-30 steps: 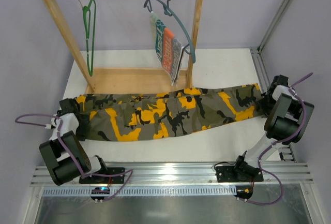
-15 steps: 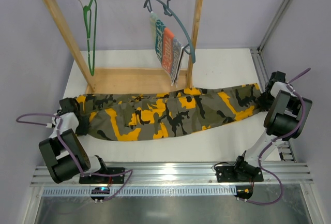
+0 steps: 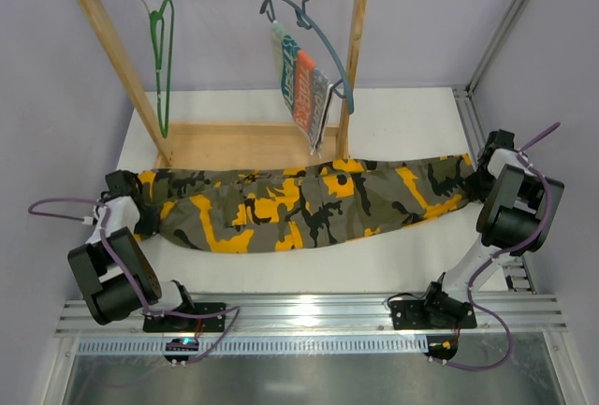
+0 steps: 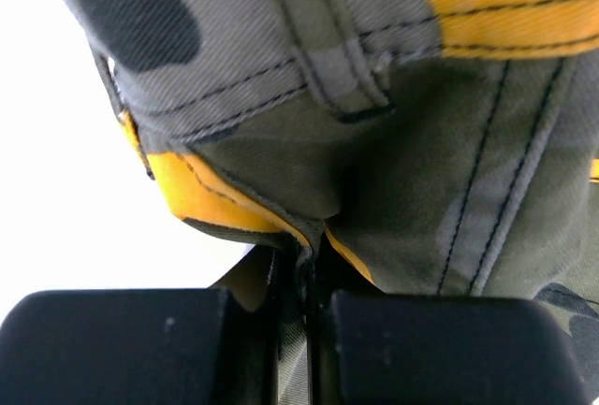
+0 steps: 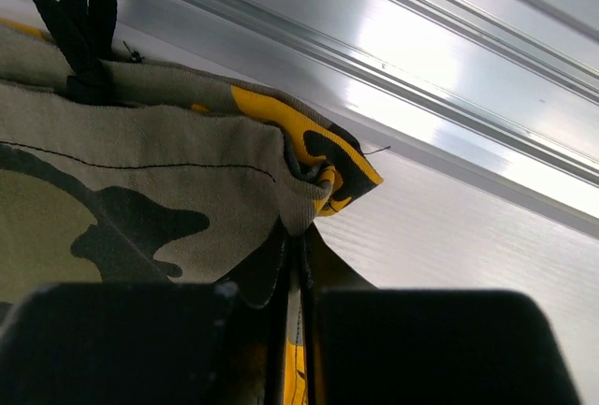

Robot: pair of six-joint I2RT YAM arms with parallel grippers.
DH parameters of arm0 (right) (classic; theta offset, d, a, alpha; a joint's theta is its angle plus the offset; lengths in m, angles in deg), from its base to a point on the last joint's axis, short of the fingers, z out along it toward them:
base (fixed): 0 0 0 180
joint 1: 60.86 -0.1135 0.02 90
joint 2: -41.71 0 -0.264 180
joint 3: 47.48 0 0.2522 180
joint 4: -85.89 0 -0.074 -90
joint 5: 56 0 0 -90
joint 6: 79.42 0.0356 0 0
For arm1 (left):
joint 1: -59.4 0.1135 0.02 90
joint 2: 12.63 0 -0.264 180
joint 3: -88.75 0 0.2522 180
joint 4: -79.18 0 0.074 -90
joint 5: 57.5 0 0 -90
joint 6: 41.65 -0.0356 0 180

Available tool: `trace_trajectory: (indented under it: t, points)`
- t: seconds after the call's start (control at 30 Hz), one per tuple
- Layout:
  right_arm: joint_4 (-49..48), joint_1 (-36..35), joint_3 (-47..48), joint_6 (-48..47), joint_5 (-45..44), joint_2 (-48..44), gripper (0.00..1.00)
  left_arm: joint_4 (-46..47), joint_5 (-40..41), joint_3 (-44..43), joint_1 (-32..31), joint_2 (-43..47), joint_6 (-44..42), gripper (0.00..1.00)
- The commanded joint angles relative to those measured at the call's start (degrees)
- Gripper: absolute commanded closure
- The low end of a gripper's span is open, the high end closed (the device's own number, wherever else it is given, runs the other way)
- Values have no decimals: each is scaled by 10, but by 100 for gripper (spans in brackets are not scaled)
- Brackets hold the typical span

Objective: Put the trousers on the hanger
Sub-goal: Fold the trousers

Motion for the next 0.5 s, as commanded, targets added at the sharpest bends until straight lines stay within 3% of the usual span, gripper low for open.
trace_trajectory:
  t: [0.0,0.47]
  points:
    - [46,9,-24,-11,-60,-40,96,-26,56,-40,0,8,-17,100]
    - [98,63,-140,6,-110,-149,96,-110,67,-34,54,-27,-85,100]
